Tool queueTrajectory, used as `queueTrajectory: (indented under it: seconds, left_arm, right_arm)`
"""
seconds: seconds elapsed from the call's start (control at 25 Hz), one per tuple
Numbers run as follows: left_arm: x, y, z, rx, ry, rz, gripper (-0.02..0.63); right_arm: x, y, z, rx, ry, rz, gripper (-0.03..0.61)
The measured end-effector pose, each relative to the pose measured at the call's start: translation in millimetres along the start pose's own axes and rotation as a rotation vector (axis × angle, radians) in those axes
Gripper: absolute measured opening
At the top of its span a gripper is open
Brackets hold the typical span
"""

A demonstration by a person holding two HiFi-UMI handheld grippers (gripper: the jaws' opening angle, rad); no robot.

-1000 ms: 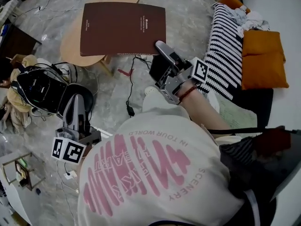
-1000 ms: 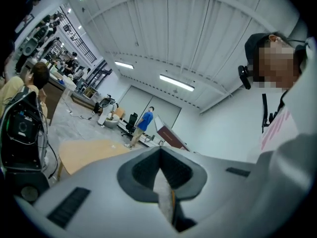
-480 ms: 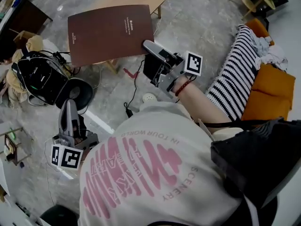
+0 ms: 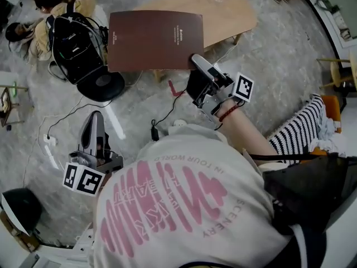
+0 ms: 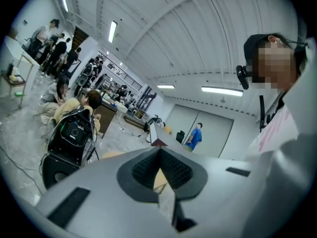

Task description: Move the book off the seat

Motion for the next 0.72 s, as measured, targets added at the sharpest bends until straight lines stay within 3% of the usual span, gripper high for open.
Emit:
queueTrajectory:
  seconds: [0.24, 0.44, 0.6, 0.72]
  left_arm:
    - [2, -6, -17, -0.056, 0.126, -0.004, 0.008]
    - [-1, -27, -20, -0.081, 0.165, -0.023, 0.008]
    - [-4, -30, -7, -0.168, 0.147, -0.072, 0.008]
    - [-5, -31, 8, -0.145, 0.095, -0.103, 0.008]
  right_arm:
    - [-17, 11, 30, 0.091, 0.020, 0.038, 0.159]
    - [-30, 18, 25, 0.109, 0.023, 0.049, 0.160]
    - [-44, 23, 24, 0.118, 0.001, 0.057, 0.160]
    - [-53, 27, 15, 0.089, -0.022, 0.047, 0.159]
Point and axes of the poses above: the fingertips, and each gripper's own axes: z forward along the fingers, x to its left, y out of its top, the point moved 1 cm from there along -z, backward along the fingers
